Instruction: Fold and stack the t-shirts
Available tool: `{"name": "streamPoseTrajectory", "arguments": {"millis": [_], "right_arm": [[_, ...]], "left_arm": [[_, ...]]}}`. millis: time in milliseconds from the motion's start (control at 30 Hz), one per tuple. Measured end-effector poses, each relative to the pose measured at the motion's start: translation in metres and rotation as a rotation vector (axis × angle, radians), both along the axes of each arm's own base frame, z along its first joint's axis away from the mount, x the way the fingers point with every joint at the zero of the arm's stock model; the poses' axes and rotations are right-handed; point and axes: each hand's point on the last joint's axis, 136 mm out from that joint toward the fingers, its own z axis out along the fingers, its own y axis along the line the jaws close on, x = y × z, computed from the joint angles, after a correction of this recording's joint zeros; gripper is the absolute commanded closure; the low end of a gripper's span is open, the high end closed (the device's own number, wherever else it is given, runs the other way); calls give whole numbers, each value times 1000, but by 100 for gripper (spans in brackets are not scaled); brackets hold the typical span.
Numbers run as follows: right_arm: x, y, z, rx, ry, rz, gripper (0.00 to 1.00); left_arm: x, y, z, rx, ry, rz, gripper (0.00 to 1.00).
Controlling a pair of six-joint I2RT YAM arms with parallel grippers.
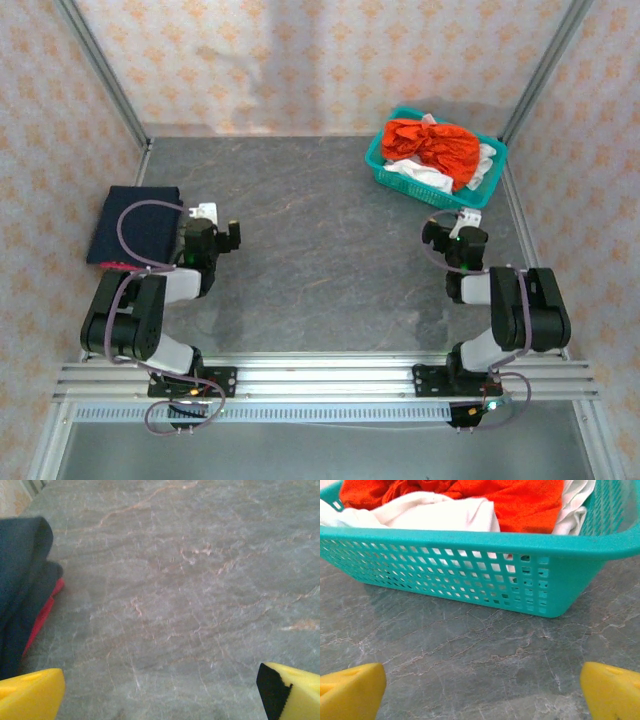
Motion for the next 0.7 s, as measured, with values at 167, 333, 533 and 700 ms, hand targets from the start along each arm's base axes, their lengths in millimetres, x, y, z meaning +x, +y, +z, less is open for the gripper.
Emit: {"name": "streamPoseTrajectory", "arguments": {"millis": [167,333,533,700], "right_arm": [[-12,2,49,2,-104,8,1],[-18,6,93,36,-155,18,1],[-3,10,143,201,-125,-5,1],[16,36,176,269,-89,15,1]], "left_arm": [[0,-22,62,7,-111,-58,0],[-2,-67,102,-21,-193,-174,0],[-15,-156,116,-58,-195,-438,0],[-26,-220,122,-58,-168,-660,0]]}}
